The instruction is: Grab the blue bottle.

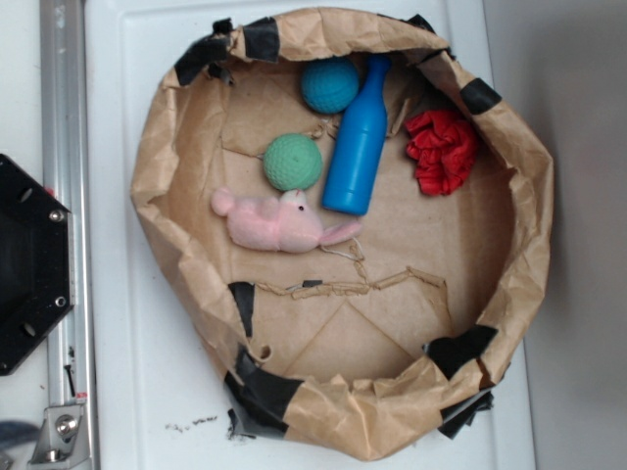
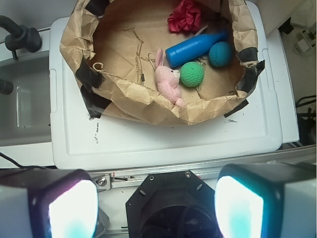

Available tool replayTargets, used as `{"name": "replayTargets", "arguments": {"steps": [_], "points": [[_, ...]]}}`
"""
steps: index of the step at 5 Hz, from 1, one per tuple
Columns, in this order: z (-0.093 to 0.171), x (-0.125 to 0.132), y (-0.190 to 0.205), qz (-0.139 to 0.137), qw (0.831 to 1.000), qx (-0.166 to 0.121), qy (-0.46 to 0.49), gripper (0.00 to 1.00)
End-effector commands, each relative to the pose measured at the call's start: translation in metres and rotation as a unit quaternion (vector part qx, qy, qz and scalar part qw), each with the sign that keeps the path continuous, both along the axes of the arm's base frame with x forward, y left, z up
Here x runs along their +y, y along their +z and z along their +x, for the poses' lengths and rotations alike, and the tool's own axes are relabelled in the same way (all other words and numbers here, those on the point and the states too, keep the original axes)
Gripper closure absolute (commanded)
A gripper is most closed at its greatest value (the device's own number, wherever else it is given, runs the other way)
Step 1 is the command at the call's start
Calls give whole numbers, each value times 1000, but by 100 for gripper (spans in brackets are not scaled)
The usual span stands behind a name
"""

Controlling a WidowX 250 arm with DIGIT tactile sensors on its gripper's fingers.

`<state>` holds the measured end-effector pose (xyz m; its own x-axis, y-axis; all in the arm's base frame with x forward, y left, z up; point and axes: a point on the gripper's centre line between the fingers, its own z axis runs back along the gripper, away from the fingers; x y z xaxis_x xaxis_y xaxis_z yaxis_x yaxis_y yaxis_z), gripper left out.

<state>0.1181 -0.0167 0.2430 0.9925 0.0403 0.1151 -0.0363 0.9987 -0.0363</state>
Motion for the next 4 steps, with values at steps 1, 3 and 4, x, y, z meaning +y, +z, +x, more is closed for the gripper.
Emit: {"name": "replayTargets", "arguments": {"steps": [1,3,4], "points": [[0,0,0,0,1000,0,0,0],[98,35,-76,1,979,-27,203,0],[144,60,-123,-42,943,-76,322,0]]}}
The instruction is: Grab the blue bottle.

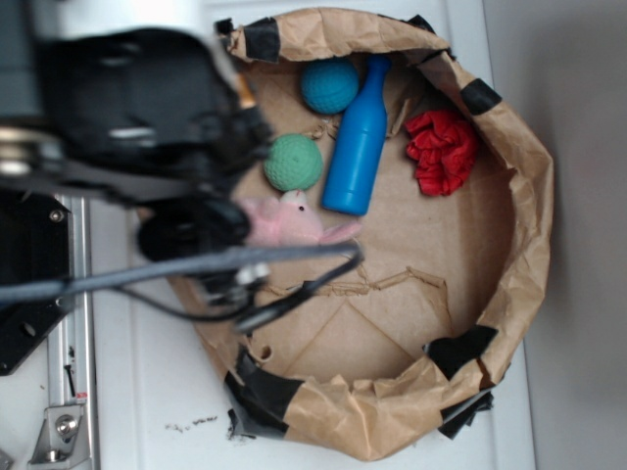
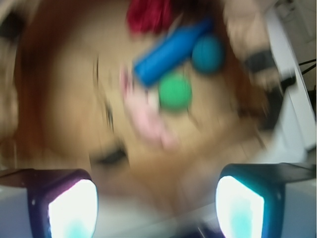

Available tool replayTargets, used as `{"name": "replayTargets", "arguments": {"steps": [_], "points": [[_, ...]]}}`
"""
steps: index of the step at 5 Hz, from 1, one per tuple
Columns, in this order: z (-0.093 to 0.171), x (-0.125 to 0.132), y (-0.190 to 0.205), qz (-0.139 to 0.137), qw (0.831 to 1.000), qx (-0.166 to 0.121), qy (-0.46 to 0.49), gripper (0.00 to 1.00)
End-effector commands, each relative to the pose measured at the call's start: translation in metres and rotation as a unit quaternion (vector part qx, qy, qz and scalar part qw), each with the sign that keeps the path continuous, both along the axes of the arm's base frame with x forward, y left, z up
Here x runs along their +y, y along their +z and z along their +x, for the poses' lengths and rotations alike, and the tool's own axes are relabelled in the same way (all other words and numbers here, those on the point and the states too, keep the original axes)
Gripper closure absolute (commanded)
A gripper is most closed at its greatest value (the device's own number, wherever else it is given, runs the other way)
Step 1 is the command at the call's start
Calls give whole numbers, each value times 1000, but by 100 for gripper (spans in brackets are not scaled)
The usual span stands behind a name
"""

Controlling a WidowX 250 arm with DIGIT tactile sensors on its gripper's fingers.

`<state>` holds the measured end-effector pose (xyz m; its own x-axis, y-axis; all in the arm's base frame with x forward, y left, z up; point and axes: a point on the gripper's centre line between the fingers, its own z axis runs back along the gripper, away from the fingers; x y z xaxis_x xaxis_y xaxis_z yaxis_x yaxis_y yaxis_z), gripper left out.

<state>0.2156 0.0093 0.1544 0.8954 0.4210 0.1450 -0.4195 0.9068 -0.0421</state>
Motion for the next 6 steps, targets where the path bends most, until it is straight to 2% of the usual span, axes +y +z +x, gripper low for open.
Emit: {"name": "replayTargets", "arguments": {"steps": [1,2,3,4,5,6], "points": [[71,51,-76,-6,966,-75,249,0],[82,52,-99,-12,966,-41,256,0],[74,46,-109,-9,970,-13,242,100],[68,42,-80,-21,982,-9,188,100],[59,40,-30,-23,994,-35,97,100],[49,37,20,-30,998,-64,3,100]]}}
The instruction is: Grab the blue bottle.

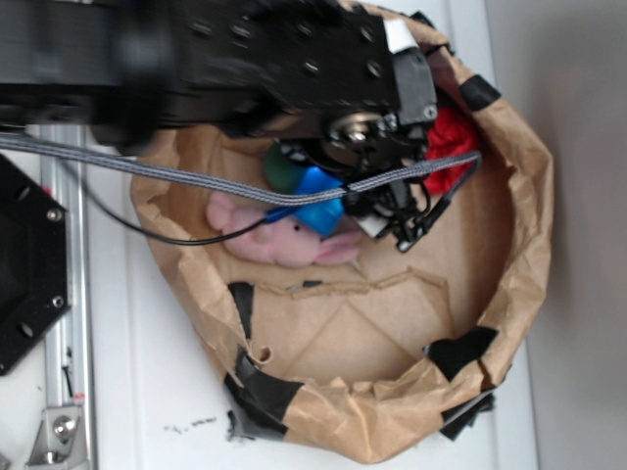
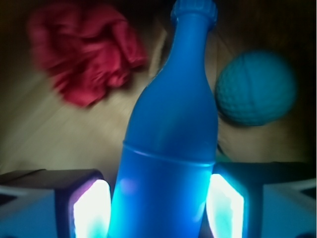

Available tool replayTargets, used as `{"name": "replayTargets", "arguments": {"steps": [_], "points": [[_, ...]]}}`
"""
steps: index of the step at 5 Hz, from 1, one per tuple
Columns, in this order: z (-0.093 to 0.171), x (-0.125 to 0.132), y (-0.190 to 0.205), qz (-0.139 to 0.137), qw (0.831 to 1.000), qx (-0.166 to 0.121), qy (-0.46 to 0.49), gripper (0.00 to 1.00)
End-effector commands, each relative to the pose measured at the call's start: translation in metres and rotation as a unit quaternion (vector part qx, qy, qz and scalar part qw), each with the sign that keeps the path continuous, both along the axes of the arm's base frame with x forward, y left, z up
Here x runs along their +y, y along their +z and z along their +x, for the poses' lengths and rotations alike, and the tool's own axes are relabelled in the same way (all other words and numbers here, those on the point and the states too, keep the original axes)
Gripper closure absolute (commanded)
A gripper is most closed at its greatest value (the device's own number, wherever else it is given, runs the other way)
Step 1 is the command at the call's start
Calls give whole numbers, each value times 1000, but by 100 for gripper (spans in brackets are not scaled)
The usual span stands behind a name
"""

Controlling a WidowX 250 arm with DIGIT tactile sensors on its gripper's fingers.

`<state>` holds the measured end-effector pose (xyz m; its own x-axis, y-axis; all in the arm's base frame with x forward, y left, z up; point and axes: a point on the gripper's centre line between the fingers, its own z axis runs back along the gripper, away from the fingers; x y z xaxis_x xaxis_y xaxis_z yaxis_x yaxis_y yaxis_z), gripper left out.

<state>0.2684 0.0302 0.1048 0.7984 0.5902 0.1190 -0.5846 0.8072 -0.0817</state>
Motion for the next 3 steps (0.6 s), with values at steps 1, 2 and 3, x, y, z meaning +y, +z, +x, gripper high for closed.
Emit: {"name": "replayTargets", "arguments": {"steps": [1,2,3], "points": [[-2,5,108,-21,976,-69,-206,100],[6,-5,105,-5,971,-40,-234,100],[3,-1,98,-18,986,-27,-166,100]]}}
